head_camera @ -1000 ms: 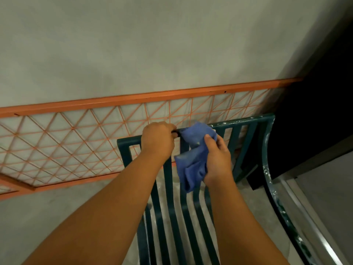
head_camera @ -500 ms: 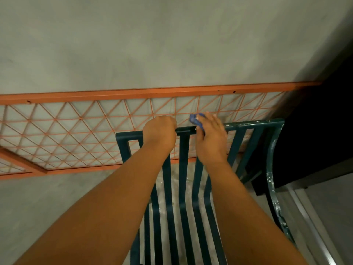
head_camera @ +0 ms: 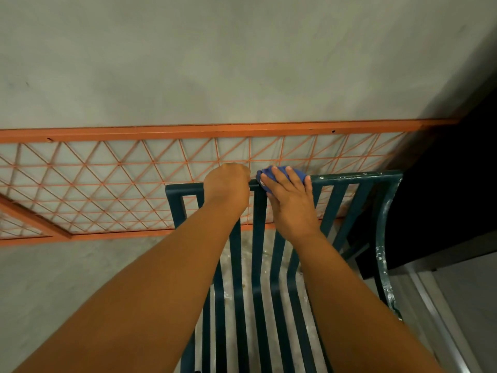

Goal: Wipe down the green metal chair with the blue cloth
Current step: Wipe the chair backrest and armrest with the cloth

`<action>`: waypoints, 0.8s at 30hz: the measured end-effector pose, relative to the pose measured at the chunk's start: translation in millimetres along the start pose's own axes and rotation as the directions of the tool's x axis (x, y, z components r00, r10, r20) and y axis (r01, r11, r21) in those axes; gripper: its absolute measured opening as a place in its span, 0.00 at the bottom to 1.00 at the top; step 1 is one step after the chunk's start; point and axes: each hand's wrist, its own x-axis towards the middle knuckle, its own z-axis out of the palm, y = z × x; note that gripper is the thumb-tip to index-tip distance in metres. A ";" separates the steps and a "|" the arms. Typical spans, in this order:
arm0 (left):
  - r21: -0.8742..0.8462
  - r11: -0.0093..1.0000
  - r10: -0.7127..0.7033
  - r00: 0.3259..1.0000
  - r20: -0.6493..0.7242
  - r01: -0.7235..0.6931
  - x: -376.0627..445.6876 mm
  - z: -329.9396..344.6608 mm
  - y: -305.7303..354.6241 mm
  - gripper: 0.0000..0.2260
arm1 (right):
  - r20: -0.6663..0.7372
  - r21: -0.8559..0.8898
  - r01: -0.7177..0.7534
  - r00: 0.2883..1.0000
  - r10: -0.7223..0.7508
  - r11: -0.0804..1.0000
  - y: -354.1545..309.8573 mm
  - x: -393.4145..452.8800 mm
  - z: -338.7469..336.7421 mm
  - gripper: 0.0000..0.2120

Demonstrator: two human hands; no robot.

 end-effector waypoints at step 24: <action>-0.023 1.000 0.011 0.999 -0.050 -0.013 -0.9 1.3 -3.2 0.07 | -0.031 0.012 -0.020 0.999 0.021 1.000 -8.5 1.6 7.2 0.24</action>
